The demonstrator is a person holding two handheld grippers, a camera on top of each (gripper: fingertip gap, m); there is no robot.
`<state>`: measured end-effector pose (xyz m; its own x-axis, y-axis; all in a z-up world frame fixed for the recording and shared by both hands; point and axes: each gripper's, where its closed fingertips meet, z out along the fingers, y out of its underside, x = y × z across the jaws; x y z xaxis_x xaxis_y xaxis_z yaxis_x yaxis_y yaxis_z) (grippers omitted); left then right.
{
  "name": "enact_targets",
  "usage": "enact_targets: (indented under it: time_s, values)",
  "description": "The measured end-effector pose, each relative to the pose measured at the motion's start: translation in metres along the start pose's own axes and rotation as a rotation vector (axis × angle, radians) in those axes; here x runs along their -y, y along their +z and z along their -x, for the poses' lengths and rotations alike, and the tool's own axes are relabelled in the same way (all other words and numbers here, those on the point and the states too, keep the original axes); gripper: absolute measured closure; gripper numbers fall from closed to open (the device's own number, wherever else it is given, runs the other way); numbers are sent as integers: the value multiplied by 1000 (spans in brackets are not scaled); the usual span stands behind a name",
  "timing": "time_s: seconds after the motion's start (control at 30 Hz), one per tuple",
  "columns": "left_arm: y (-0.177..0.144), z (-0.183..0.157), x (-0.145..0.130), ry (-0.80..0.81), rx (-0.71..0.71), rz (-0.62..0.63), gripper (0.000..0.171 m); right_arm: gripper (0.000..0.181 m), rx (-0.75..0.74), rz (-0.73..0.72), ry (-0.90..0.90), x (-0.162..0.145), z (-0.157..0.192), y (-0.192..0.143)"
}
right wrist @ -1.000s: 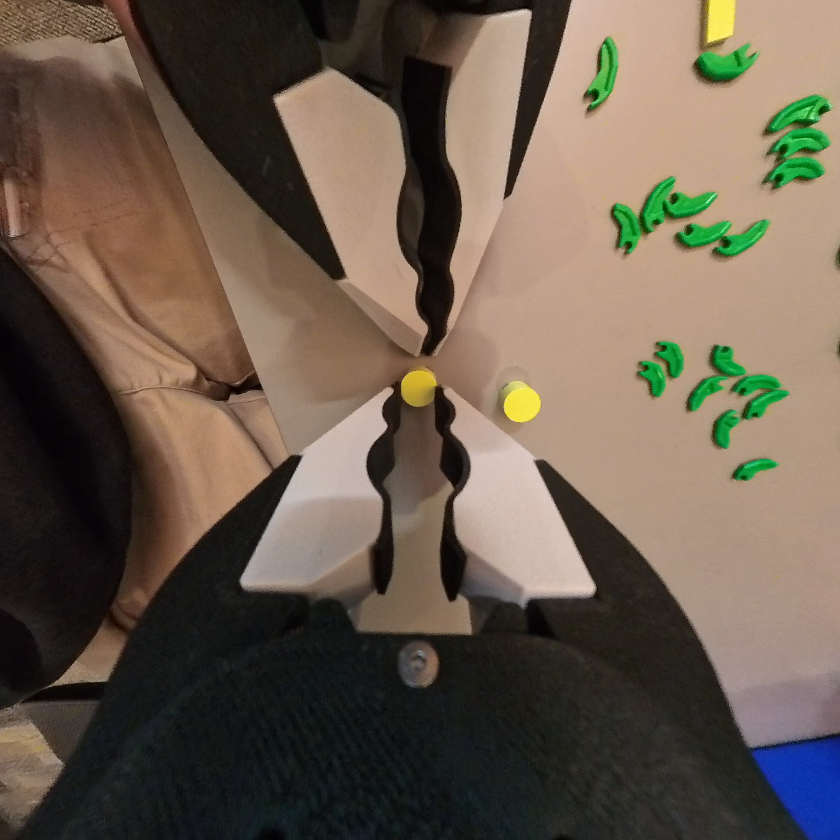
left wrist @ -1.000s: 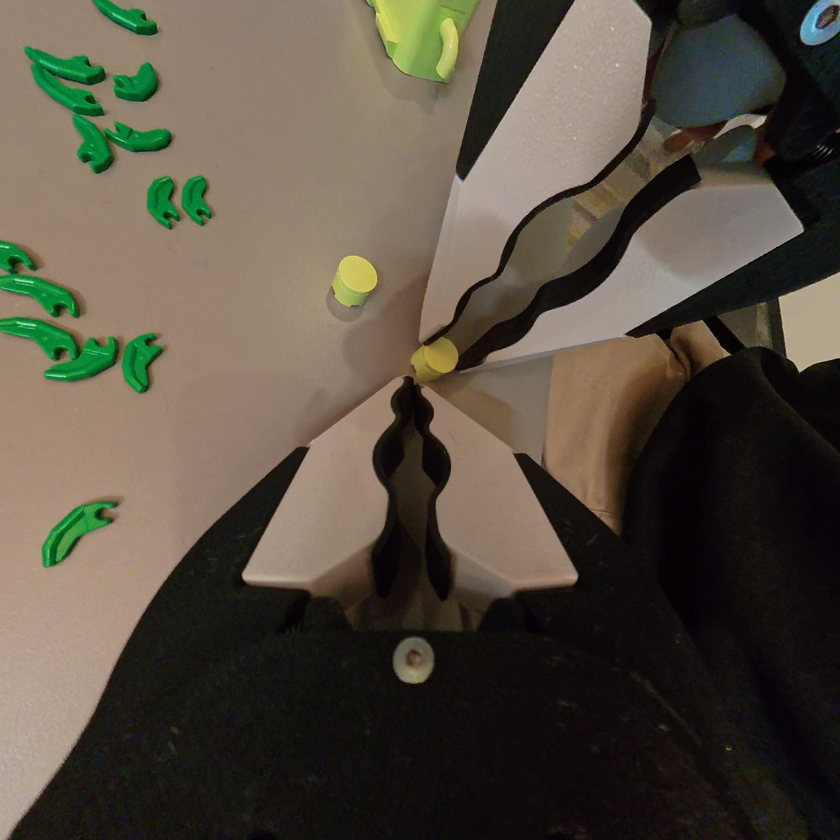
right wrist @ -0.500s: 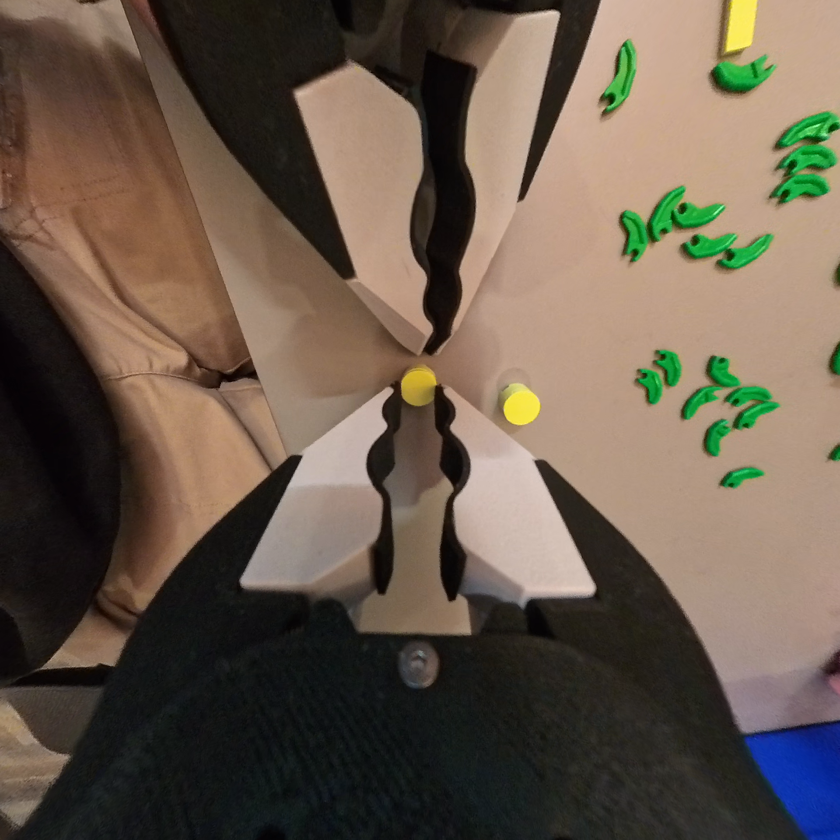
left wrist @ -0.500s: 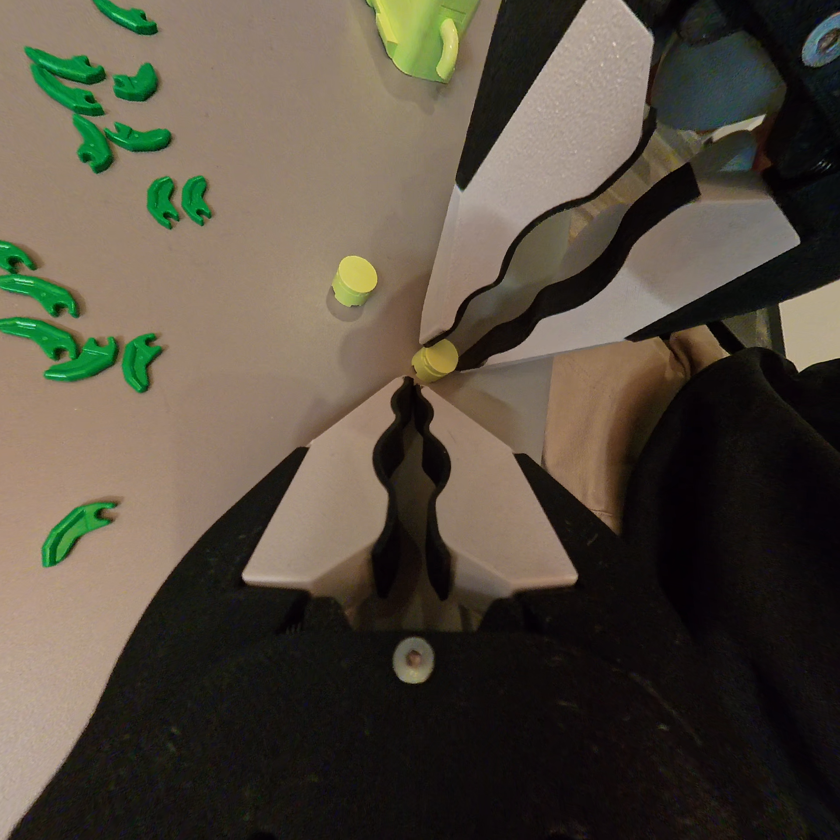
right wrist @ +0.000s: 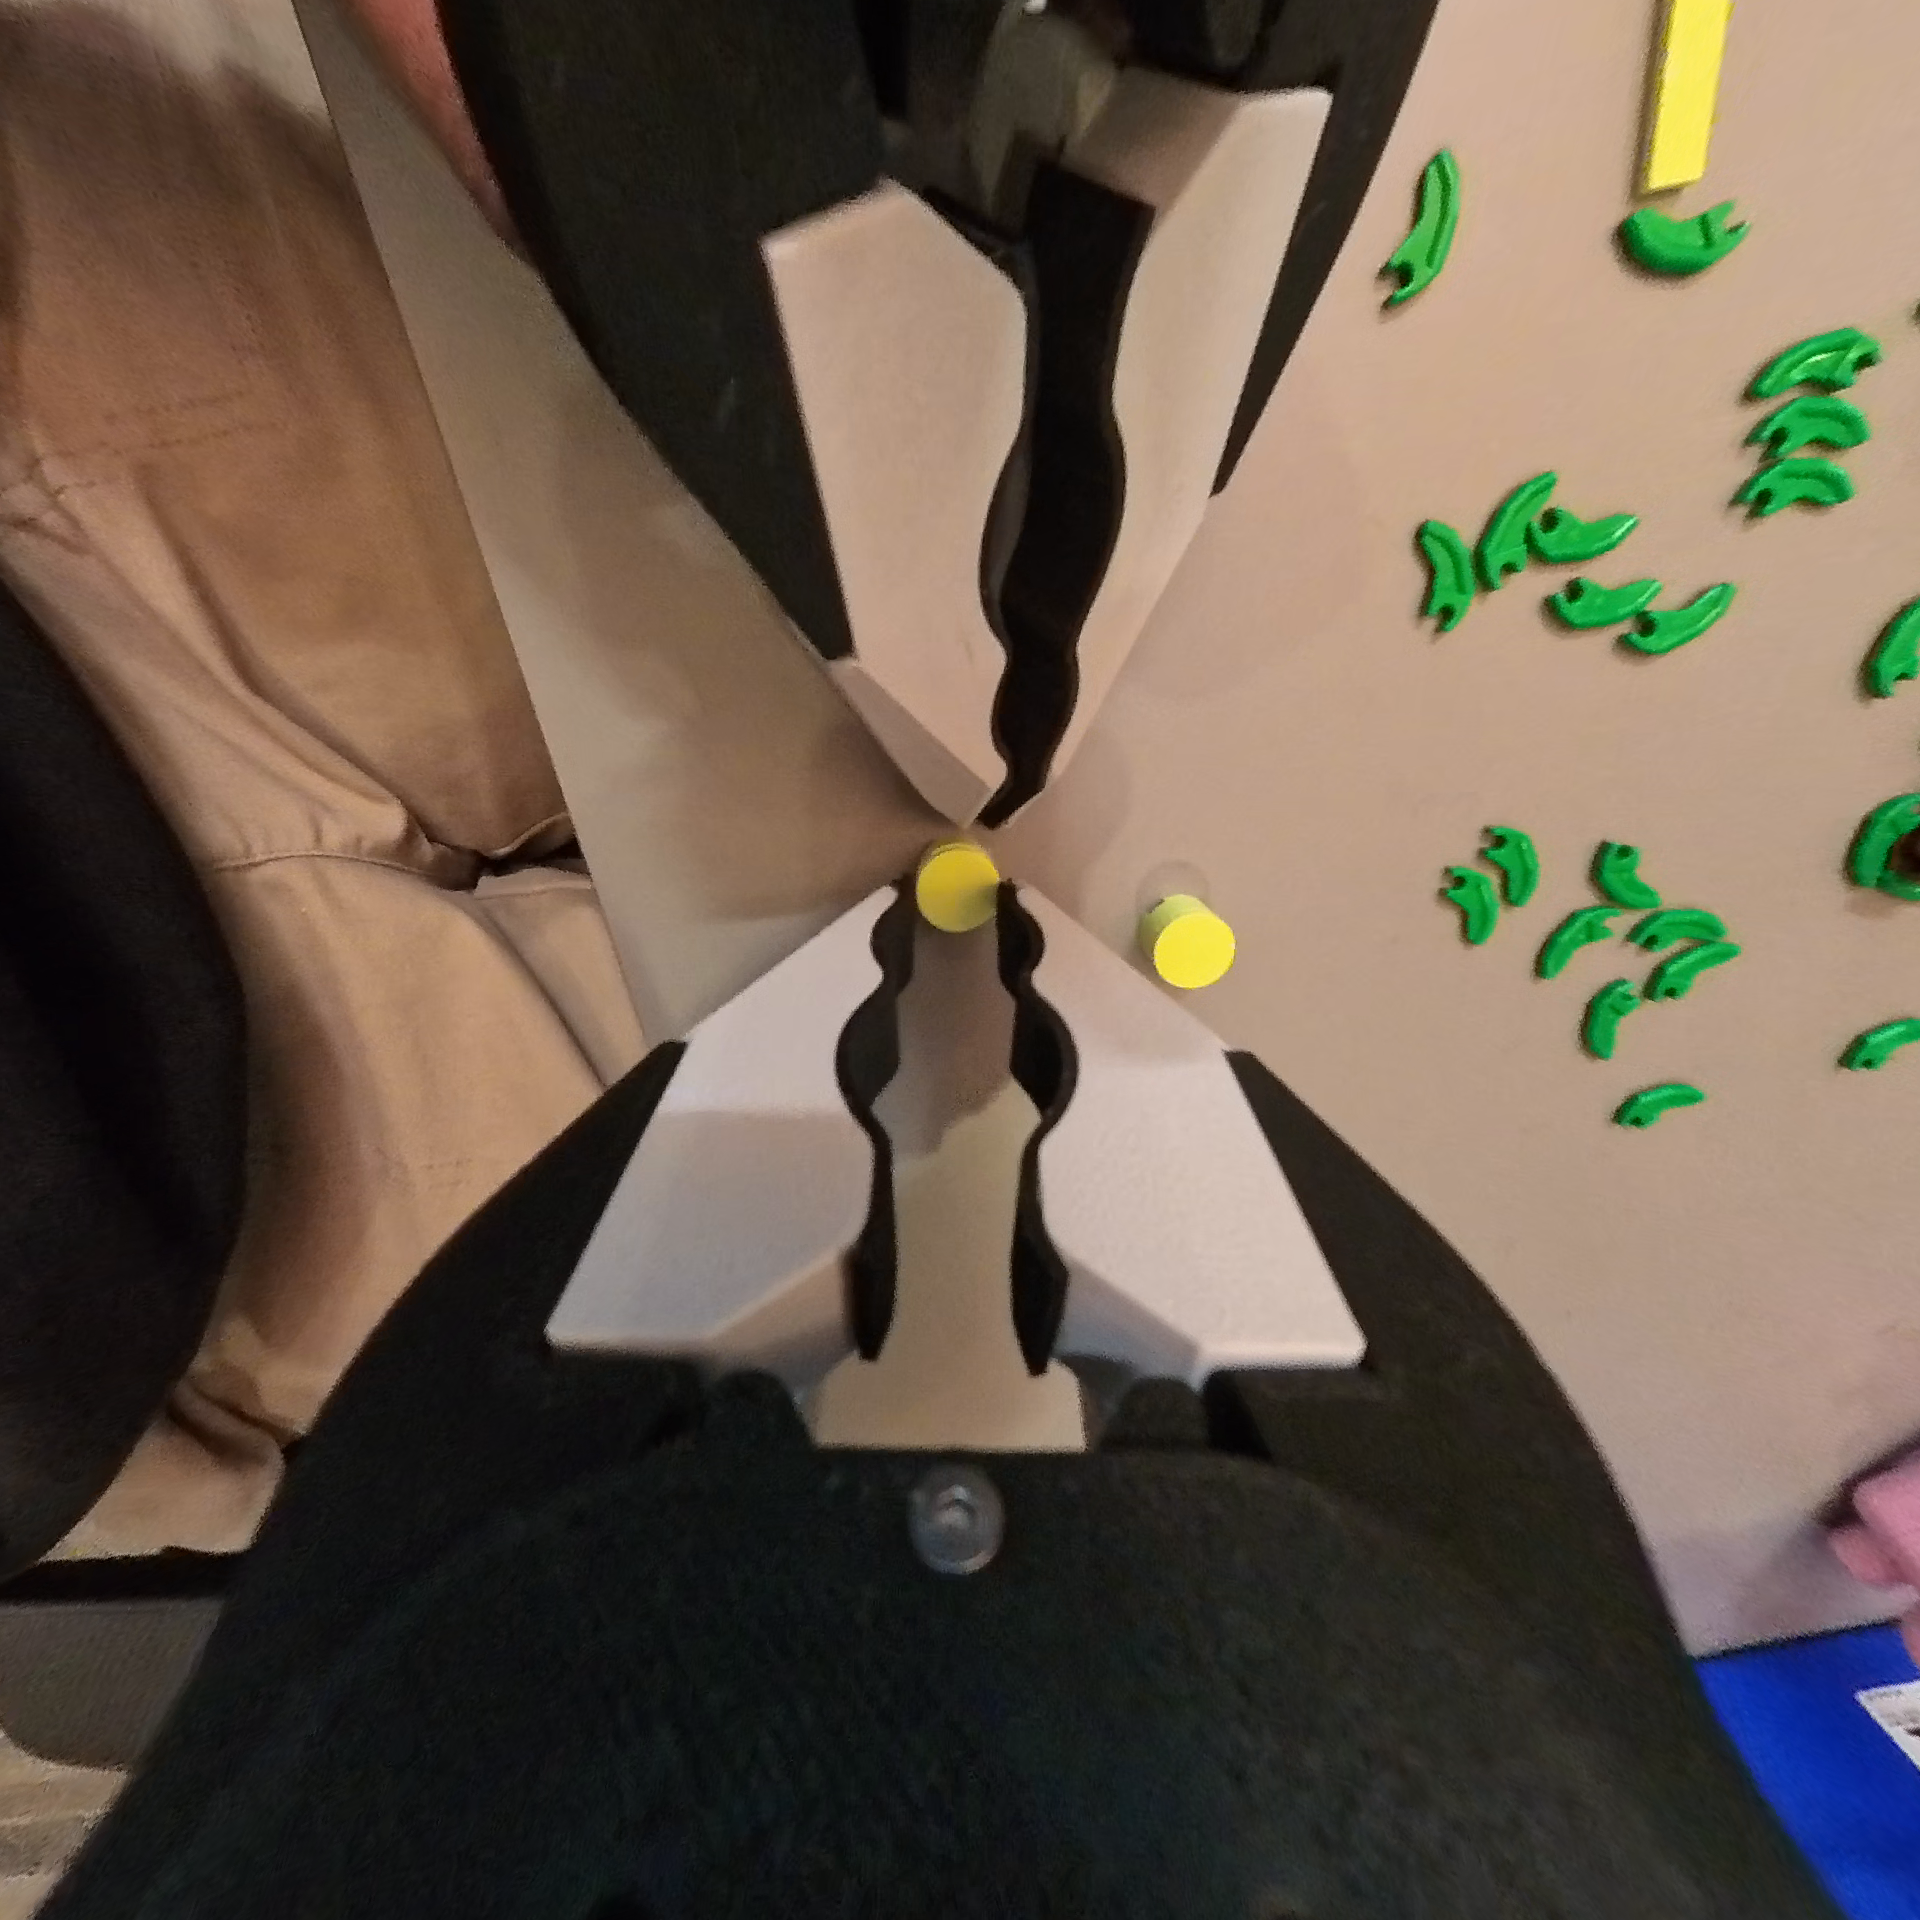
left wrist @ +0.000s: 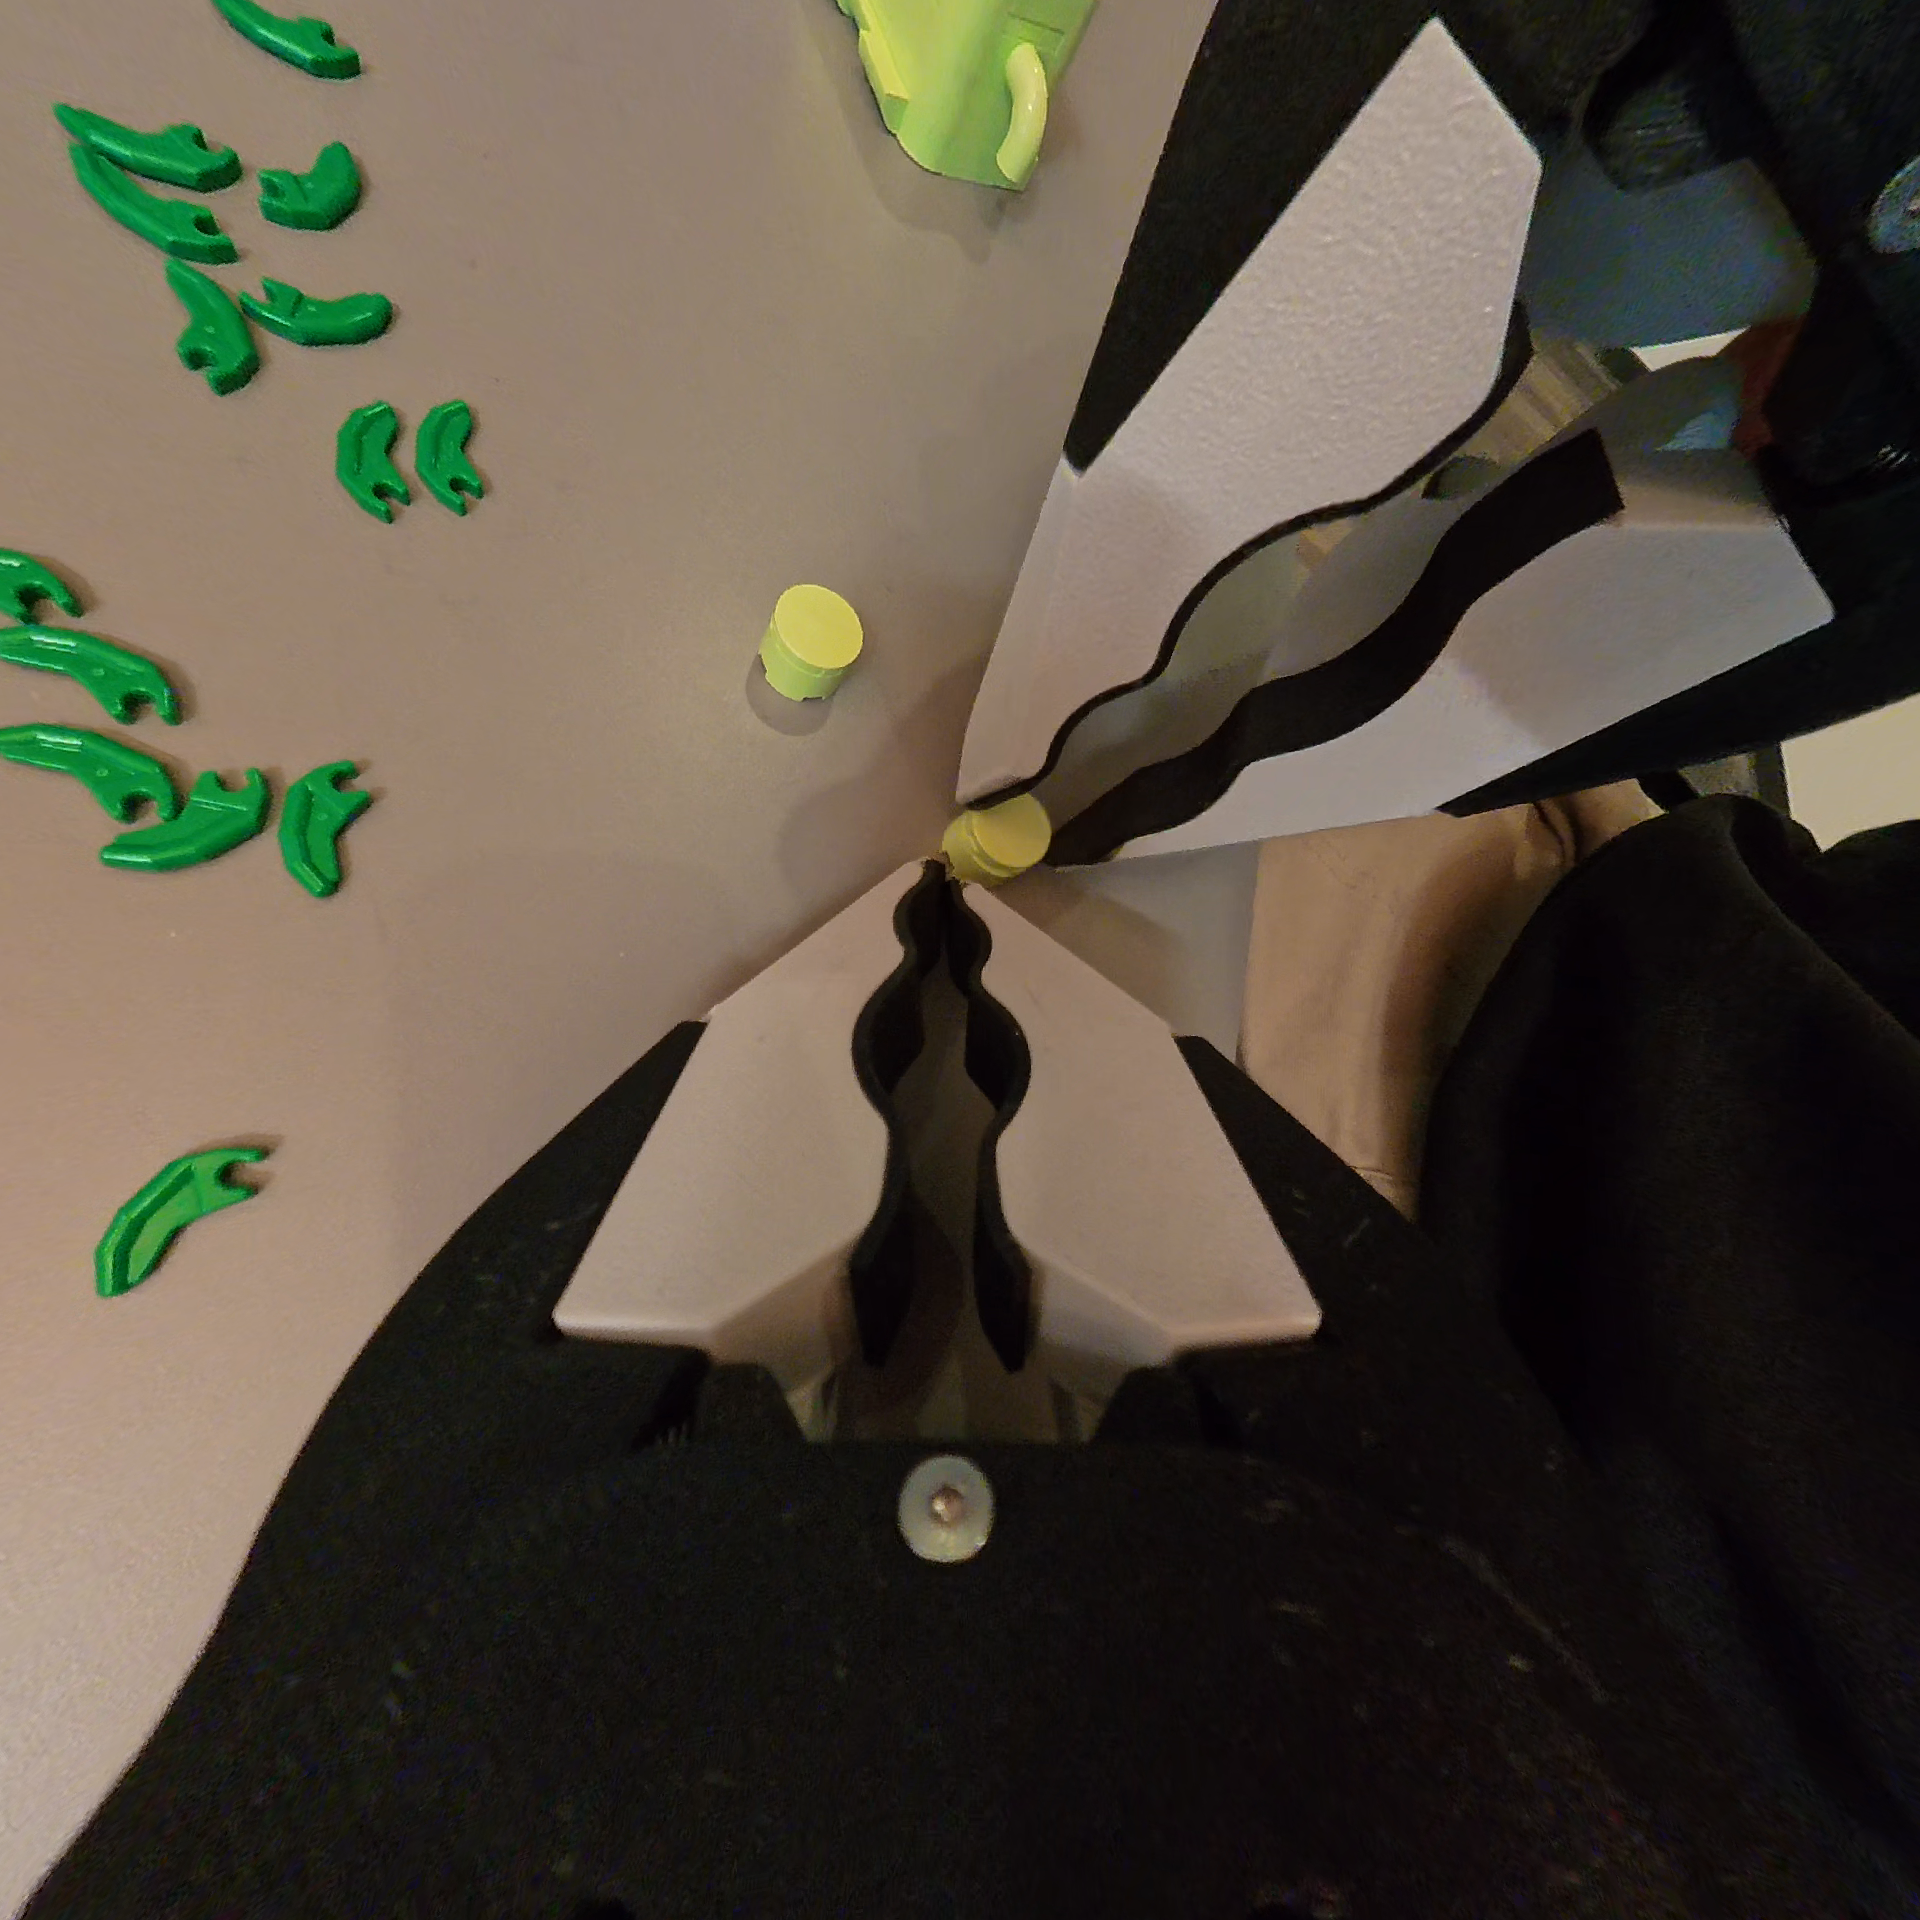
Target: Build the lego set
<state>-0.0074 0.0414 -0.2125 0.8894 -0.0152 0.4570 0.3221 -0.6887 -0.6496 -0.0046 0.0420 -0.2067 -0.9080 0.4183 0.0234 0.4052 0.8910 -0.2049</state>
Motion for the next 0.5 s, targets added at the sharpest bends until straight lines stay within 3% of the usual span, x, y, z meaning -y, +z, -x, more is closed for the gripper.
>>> enact_targets:
  time_s: [0.13,0.33,0.5]
  values:
    - [0,0,0,0,1,0,171,153,-4,-39,14,1,1,-1]
    - [0,0,0,-2,-1,0,171,166,-16,-71,10,5,1,-8]
    - [0,0,0,0,1,0,171,163,-23,-67,9,2,-2,-7]
